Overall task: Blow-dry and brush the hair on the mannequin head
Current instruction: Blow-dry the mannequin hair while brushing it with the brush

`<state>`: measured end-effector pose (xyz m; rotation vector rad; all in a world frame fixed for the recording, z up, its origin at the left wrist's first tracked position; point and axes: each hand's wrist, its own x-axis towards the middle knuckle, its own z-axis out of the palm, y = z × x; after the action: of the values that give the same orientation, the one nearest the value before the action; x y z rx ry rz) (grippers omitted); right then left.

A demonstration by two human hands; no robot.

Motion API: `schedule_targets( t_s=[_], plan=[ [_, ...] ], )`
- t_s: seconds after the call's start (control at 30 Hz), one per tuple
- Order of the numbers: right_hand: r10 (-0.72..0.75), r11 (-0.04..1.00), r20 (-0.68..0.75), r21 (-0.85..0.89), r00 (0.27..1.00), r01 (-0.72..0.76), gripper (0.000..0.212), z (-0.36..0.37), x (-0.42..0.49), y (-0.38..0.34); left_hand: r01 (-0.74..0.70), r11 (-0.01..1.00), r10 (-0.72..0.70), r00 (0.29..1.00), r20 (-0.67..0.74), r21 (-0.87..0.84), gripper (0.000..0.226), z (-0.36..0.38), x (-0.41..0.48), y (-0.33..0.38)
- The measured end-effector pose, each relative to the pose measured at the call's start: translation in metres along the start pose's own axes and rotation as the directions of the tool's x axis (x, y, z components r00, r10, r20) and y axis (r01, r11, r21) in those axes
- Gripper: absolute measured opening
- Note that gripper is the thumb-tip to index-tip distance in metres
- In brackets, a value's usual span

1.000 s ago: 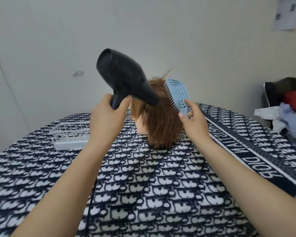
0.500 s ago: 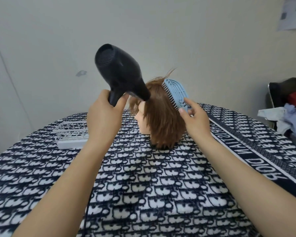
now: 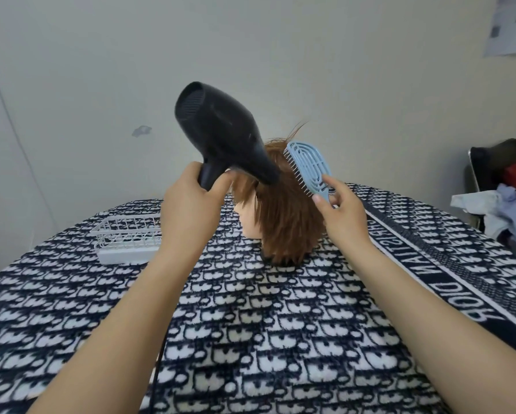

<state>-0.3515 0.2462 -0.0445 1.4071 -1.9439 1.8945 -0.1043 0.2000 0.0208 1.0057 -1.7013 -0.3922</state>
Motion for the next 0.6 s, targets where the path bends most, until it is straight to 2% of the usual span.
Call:
schedule_targets(
  t_s=[0.2, 0.37, 0.5, 0.6],
  plan=[
    [0.047, 0.999, -0.009, 0.008, 0.999, -0.047, 0.041, -0.007, -0.002, 0.01, -0.01, 1.0, 0.012, 0.994, 0.111, -0.018, 0.034, 0.004, -0.001, 0.004],
    [0.029, 0.999, 0.012, -0.018, 1.0, -0.029, 0.044, -0.01, -0.004, 0.015, -0.073, 0.989, 0.068, 0.997, 0.041, 0.132, 0.037, 0.008, -0.009, 0.003],
    [0.019, 0.993, 0.003, -0.12, 1.0, -0.018, 0.056, -0.015, 0.014, 0.017, -0.06, 0.994, 0.057, 0.998, 0.032, 0.09, 0.037, 0.005, -0.008, 0.003],
    [-0.021, 0.985, 0.047, -0.172, 0.999, 0.028, 0.042, -0.016, 0.035, 0.012, -0.077, 0.991, 0.074, 0.997, 0.028, 0.11, 0.036, 0.0, -0.006, 0.003]
  ],
)
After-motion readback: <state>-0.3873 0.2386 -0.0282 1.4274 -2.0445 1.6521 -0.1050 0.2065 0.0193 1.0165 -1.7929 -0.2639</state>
